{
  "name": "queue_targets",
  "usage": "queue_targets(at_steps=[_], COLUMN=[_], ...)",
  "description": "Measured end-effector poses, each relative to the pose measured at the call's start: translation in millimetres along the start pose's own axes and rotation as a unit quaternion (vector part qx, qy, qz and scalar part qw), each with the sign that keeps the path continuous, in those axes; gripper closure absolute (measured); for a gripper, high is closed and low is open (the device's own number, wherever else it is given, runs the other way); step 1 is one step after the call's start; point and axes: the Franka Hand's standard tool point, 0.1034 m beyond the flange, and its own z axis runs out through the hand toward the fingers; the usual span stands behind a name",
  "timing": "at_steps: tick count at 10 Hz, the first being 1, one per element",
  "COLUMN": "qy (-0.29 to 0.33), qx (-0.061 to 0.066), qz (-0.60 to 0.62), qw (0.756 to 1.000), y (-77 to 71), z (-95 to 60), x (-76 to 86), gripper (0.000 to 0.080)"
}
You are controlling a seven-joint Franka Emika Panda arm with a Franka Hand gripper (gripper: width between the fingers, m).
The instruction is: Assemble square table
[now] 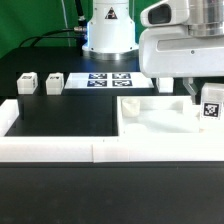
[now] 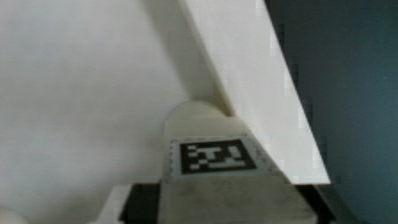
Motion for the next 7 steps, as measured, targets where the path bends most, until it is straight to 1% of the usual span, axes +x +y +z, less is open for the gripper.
queue_targets(at_steps=[1, 2, 3, 5, 7], qy=[0.001, -0.007, -0.014, -0.028, -0.027], qx=[0.003, 0.013, 0.019, 0.026, 0.026], qz=[0.12, 0.229, 0.307, 0.378, 0.355], qw=[0.993, 0.973, 0.951, 0.925, 0.934], y=[0.2, 1.9, 2.4, 4.9, 3.8], z=[-0.5, 0.5, 1.9, 1.6, 1.9], x=[1.1, 1.8, 1.4, 3.8, 2.7], gripper=[0.0506, 0.0506, 0.0506, 0.0506, 0.0506])
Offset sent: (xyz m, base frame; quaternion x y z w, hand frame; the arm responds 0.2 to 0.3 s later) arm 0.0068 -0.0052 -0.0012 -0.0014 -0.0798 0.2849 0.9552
